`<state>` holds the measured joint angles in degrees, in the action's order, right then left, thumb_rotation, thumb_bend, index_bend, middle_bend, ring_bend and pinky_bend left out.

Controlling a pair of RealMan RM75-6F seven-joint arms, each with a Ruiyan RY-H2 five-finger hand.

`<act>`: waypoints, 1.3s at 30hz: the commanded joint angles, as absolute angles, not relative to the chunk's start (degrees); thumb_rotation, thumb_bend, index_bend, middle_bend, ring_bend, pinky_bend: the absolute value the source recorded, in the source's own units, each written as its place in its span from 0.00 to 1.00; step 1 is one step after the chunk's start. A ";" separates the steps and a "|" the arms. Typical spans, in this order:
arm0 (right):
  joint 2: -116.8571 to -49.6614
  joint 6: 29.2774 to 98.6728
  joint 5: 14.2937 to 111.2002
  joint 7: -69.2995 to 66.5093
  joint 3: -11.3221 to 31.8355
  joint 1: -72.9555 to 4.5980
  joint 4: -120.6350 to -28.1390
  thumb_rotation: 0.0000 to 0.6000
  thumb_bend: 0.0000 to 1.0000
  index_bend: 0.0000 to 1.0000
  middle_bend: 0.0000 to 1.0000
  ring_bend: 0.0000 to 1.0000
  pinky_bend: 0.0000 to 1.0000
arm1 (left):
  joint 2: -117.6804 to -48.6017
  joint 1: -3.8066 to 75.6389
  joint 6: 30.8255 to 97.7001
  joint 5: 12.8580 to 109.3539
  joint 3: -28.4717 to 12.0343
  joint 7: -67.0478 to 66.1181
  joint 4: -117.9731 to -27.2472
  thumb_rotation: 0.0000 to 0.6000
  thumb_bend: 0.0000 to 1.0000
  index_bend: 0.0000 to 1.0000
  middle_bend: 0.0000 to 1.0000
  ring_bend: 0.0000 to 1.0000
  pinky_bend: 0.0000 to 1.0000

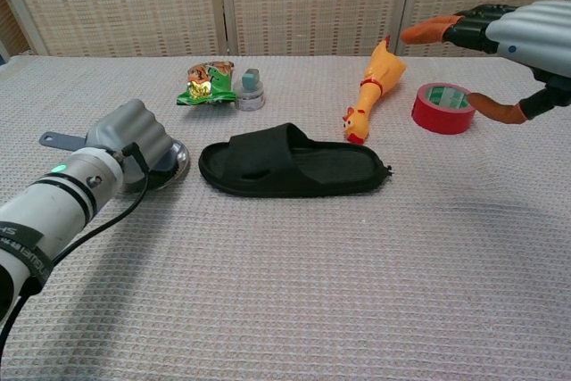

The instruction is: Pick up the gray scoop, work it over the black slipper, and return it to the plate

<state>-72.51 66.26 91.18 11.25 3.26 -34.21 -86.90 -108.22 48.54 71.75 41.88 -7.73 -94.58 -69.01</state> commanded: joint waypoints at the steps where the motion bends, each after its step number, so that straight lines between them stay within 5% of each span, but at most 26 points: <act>1: -72.47 66.23 91.19 11.35 3.25 -34.13 -86.98 1.00 0.47 0.00 0.00 0.00 0.00 | -108.10 48.59 71.67 41.74 -7.85 -93.83 -69.38 1.00 0.44 0.25 0.36 0.71 1.00; 16: -72.27 66.62 90.92 12.36 3.74 -33.60 -88.13 1.00 0.47 0.00 0.00 0.00 0.00 | -105.63 48.65 73.16 42.36 -7.18 -91.85 -74.08 1.00 0.41 0.14 0.09 0.71 1.00; 23: -69.66 74.51 92.37 14.22 2.08 -28.01 -91.53 1.00 0.47 0.00 0.00 0.00 0.00 | -94.37 43.37 79.11 50.24 -5.37 -79.71 -95.30 1.00 0.41 0.09 0.05 0.62 0.99; 26: -68.08 81.95 93.45 16.47 -0.45 -21.81 -93.46 1.00 0.41 0.00 0.00 0.00 0.00 | -84.30 36.69 80.36 61.82 0.21 -60.60 -105.45 1.00 0.41 0.04 0.01 0.40 0.87; 29: -67.32 87.80 92.80 18.19 -3.06 -15.47 -94.69 1.00 0.33 0.00 0.00 0.00 0.00 | -75.58 29.08 83.24 77.59 8.91 -35.24 -107.05 1.00 0.41 0.00 0.00 0.11 0.57; 31: -67.69 90.72 91.96 18.91 -4.17 -12.05 -94.62 1.00 0.31 0.00 0.00 0.00 0.00 | -73.12 24.51 88.04 85.55 13.37 -22.87 -102.47 1.00 0.41 0.00 0.00 0.01 0.38; 34: -69.39 94.41 90.72 18.70 -5.24 -7.50 -93.90 1.00 0.29 0.00 0.00 0.00 0.00 | -72.39 17.43 96.06 90.90 16.81 -7.37 -93.51 1.00 0.41 0.00 0.00 0.00 0.25; 39: -70.87 97.12 94.77 22.04 -5.79 -5.16 -93.53 1.00 0.26 0.00 0.00 0.00 0.00 | -71.82 11.75 101.79 91.34 15.12 0.51 -86.47 1.00 0.40 0.02 0.00 0.00 0.15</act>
